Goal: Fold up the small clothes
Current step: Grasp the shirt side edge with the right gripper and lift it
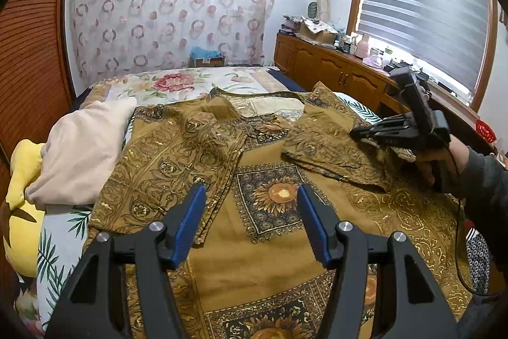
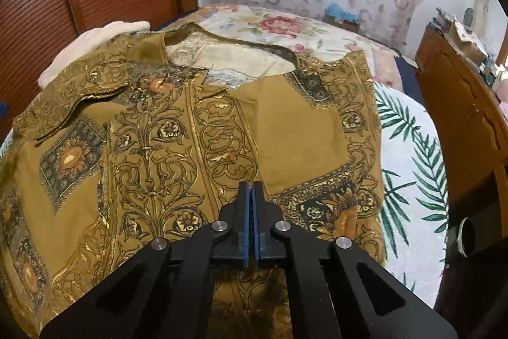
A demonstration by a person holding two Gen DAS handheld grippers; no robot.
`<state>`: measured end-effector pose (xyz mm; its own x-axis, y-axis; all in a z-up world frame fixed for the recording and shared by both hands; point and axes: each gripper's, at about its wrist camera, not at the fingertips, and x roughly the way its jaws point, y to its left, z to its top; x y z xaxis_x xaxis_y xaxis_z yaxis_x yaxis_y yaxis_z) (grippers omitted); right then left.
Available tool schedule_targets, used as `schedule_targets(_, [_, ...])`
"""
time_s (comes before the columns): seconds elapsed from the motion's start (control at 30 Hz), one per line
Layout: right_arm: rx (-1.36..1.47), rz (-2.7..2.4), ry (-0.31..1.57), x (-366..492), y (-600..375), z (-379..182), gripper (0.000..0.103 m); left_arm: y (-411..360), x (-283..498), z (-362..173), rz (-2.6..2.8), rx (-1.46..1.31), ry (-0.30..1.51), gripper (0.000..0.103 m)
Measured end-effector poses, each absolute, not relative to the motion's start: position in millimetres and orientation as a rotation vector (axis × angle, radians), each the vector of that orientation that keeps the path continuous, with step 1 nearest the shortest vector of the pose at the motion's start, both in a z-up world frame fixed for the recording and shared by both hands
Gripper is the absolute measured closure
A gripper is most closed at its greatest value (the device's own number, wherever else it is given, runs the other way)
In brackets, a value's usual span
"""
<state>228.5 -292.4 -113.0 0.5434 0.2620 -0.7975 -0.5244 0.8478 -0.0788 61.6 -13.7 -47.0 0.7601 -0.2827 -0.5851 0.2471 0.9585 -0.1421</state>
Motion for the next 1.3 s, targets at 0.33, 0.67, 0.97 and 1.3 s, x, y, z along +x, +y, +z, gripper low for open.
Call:
schedule_targets(0.33, [-0.281, 0.324, 0.761, 244.2, -352.3, -59.2, 0.103, -3.9, 74.6, -45.7, -0.268, -0.057, 0.642, 0.044])
schedule_targets(0.67, [-0.25, 0.168, 0.815, 292.2, -438.3, -68.2, 0.103, 28.8, 142.9, -49.3, -0.185, -0.022, 0.695, 0.044])
schedule_targets(0.97, [-0.1, 0.256, 0.855, 304.9, -462.0, -107.1, 0.103, 62.1, 209.8, -58.5, -0.123, -0.025, 0.768, 0.044])
schedule_targets(1.3, [0.01, 0.31, 0.845, 312.7, -472.6, -109.3, 0.103, 72.8, 272.3, -82.7, -0.139, -0.027, 0.887, 0.054])
